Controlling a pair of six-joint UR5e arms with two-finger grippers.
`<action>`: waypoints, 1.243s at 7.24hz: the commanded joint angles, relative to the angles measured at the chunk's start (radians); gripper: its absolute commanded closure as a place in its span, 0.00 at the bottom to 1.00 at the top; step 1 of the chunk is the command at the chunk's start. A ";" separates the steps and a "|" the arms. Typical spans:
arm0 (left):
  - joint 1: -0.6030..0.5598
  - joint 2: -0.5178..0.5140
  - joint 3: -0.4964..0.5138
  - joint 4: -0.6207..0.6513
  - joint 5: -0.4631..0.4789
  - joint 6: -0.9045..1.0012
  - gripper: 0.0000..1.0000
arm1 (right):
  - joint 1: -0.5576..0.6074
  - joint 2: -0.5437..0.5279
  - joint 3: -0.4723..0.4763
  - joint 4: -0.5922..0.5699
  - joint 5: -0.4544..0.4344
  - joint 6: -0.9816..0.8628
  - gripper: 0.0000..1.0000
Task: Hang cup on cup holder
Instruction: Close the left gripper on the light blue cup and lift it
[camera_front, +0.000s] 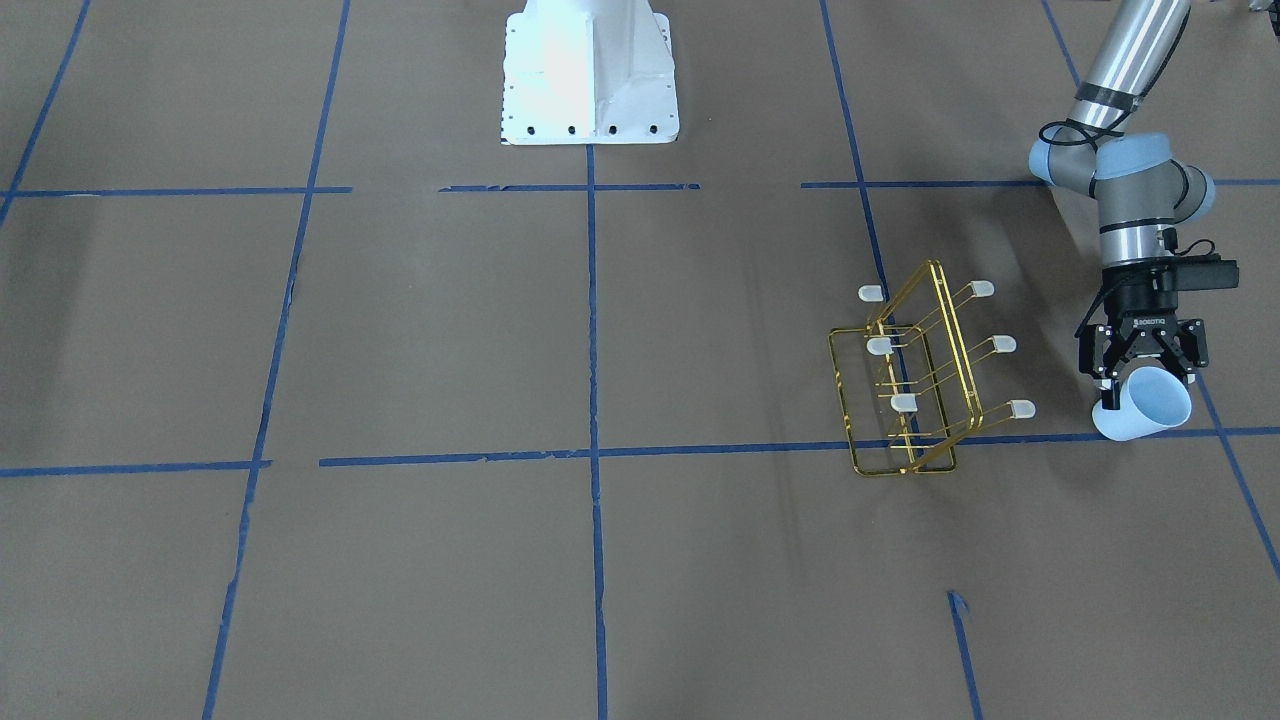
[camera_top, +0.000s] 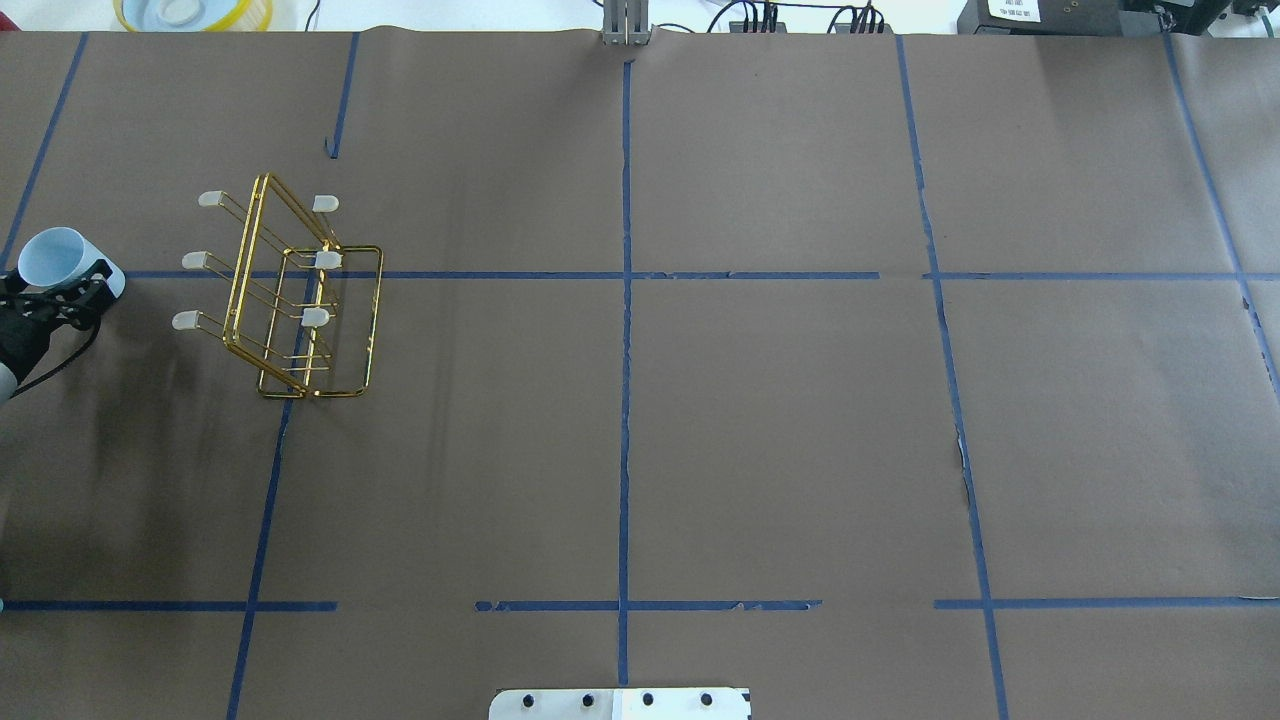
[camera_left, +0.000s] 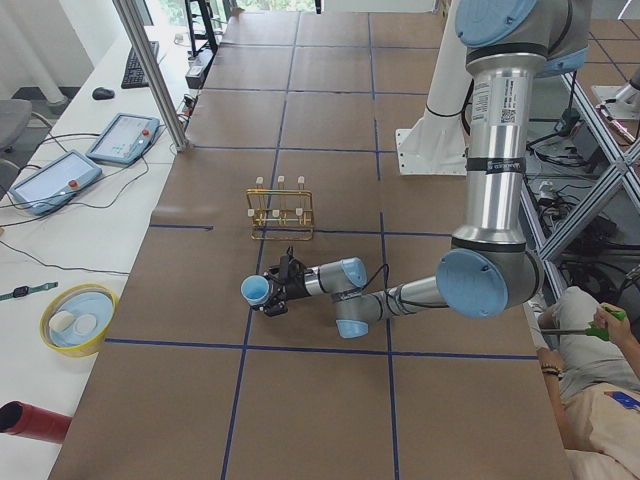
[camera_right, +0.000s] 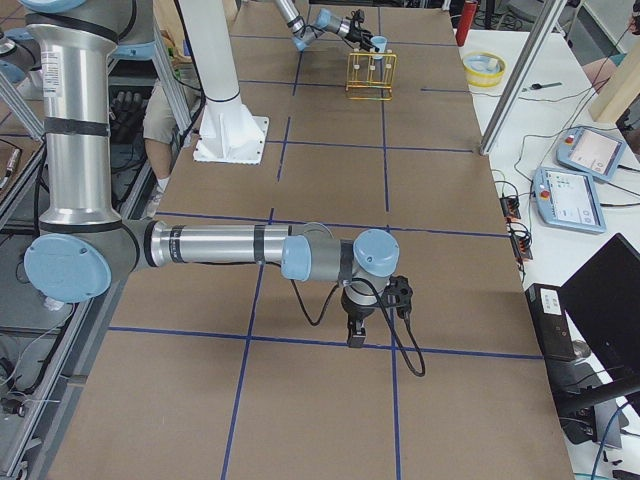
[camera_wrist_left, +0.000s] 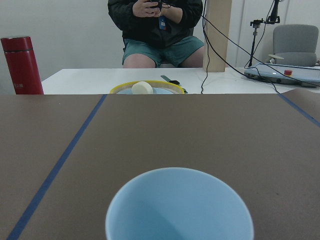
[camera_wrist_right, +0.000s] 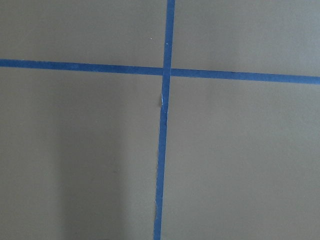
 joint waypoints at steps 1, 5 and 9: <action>-0.003 -0.012 0.005 0.002 0.000 0.000 0.09 | 0.000 0.001 0.000 0.000 0.000 0.000 0.00; -0.058 -0.012 -0.062 0.007 -0.012 0.208 0.52 | 0.000 -0.001 0.000 0.000 0.000 0.000 0.00; -0.078 0.020 -0.272 0.010 0.124 0.864 0.58 | 0.000 -0.001 0.000 0.000 0.000 0.000 0.00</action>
